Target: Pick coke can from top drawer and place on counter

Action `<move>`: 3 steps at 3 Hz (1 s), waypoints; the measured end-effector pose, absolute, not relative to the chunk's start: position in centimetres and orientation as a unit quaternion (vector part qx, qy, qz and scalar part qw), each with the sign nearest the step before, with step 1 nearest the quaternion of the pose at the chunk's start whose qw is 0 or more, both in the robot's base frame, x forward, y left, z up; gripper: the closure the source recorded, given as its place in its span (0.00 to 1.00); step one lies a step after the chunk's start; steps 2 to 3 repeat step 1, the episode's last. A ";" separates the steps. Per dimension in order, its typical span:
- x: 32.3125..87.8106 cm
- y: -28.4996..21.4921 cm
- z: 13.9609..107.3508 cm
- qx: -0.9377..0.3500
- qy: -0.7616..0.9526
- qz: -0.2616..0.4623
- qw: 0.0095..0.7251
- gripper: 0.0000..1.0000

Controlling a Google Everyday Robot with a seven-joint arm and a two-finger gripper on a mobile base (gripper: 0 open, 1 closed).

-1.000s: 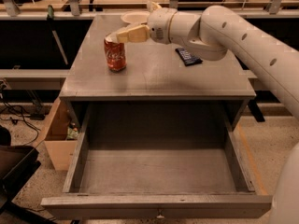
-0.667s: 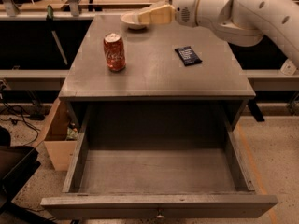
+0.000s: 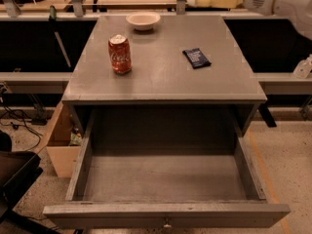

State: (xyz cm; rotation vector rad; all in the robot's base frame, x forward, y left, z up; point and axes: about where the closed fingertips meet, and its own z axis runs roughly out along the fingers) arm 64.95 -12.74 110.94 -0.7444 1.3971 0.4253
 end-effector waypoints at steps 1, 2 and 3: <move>64.4 -13.6 111.2 -0.328 0.625 0.183 0.684 0.00; 64.4 -13.6 111.2 -0.328 0.625 0.183 0.684 0.00; 64.4 -13.6 111.2 -0.328 0.625 0.183 0.684 0.00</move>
Offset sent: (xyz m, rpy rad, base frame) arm 0.0000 0.0000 0.0000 0.0000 0.0000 0.0000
